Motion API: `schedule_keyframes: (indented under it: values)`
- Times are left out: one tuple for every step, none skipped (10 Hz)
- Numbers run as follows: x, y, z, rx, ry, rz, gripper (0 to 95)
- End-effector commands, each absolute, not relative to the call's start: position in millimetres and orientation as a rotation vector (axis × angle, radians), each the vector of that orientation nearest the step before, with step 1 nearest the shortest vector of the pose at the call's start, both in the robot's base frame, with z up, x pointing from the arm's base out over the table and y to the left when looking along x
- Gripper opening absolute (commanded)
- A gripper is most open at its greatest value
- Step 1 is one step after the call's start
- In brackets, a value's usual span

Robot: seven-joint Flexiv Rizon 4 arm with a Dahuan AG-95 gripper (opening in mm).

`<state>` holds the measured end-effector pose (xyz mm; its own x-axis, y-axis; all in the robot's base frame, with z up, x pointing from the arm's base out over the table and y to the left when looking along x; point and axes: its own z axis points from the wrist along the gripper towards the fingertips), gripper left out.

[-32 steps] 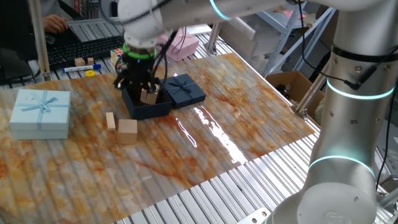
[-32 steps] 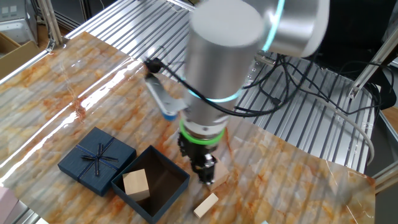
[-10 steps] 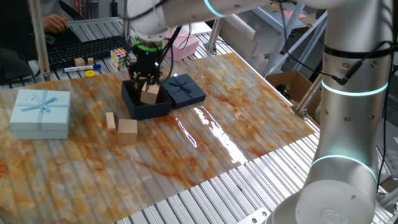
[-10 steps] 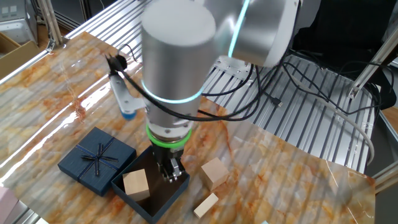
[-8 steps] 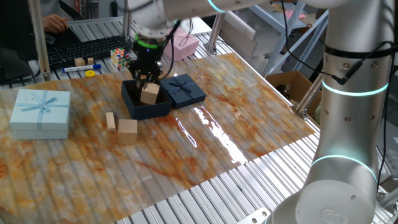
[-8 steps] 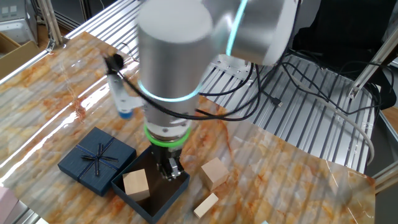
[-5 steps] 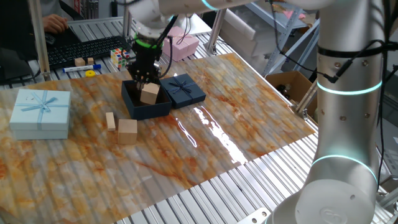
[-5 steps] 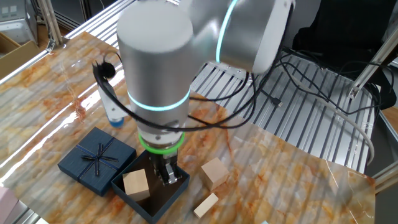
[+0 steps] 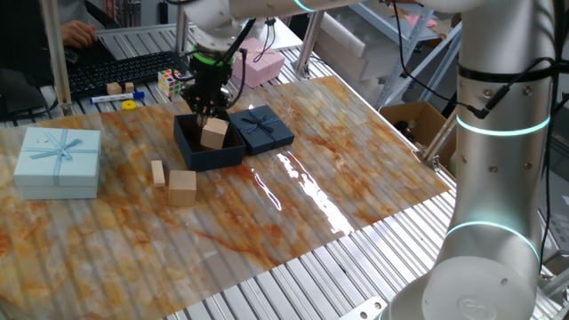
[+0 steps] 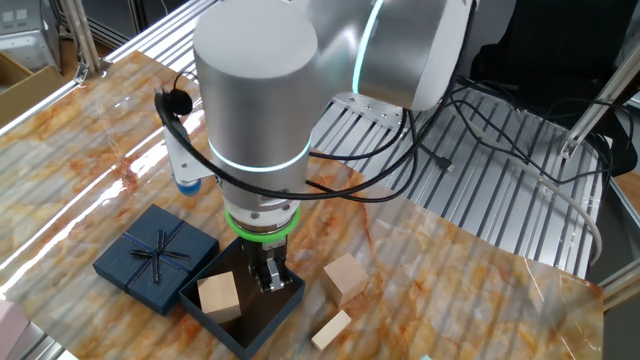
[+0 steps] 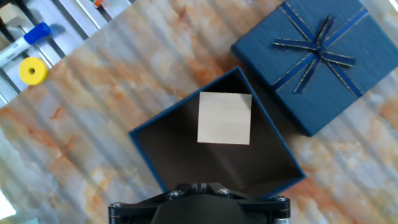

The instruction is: Take everything out of the gift box

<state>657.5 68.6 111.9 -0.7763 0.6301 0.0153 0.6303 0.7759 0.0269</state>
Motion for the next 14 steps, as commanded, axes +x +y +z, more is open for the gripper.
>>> schedule_keyframes:
  values:
    - [658.4,68.3,104.3,-1.132,-2.928,-0.082,0.0]
    - [658.4,68.3,104.3,-1.158,-2.919,-0.077,38.0]
    - [662.6,65.1,102.4,-1.18,-2.912,-0.069,38.0]
    - [670.2,58.5,98.9,-1.205,-2.906,-0.067,76.0]
    - [675.6,53.9,96.5,-1.225,-2.899,-0.068,95.0]
    - [681.0,49.8,93.6,-1.24,-2.898,-0.062,95.0]
    - [687.8,44.0,91.4,-1.254,-2.898,-0.053,95.0]
    - [689.2,43.1,91.0,-1.257,-2.897,-0.053,95.0]
    - [693.1,38.8,88.8,-1.254,-2.9,-0.044,95.0]
    - [694.7,36.7,86.9,-1.264,-2.9,-0.042,95.0]
    - [695.4,35.0,85.4,-1.259,-2.904,-0.039,95.0]
    - [696.7,32.5,83.2,-1.257,-2.905,-0.046,95.0]
    - [697.9,30.3,81.2,-1.251,-2.909,-0.047,95.0]
    - [698.7,29.0,79.6,-1.255,-2.903,-0.057,95.0]
